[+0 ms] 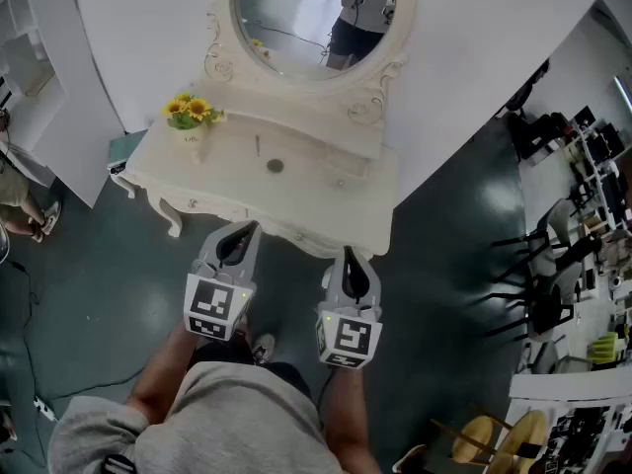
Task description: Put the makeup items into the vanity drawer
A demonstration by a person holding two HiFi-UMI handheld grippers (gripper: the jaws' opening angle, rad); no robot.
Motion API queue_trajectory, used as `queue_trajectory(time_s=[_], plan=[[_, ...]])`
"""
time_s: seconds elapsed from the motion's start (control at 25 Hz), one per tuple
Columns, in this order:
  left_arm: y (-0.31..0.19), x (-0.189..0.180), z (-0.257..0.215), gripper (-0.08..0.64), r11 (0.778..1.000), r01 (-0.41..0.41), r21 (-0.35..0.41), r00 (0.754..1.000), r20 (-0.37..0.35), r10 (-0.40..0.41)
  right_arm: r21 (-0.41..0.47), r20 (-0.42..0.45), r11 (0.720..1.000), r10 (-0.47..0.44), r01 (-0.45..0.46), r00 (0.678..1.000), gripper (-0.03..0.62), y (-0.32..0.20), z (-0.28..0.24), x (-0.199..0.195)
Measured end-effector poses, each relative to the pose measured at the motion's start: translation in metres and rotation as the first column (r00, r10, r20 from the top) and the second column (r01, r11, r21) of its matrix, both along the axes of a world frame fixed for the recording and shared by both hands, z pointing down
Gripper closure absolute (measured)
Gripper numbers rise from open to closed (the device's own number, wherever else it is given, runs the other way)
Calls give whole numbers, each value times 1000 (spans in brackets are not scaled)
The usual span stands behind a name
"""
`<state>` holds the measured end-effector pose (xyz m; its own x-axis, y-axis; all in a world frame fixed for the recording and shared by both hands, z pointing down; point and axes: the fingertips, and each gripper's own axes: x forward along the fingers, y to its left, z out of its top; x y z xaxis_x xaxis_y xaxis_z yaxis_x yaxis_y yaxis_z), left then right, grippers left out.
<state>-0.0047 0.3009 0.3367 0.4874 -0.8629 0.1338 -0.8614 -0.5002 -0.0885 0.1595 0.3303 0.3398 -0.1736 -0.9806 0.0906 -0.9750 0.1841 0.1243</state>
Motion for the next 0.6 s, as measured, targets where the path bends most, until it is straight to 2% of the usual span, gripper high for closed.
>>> queue_trajectory(time_s=[0.32,0.6], plan=[[-7,8,1,549,1000,0,-1,1000,1,0,-11,-1,1000,4,-4,1000,588,-5,3,9],[-41,13,8,549,1000,10,-14,1000,1,-10,-26,-6,1000,-7,7,1000,588,-36,9,14]])
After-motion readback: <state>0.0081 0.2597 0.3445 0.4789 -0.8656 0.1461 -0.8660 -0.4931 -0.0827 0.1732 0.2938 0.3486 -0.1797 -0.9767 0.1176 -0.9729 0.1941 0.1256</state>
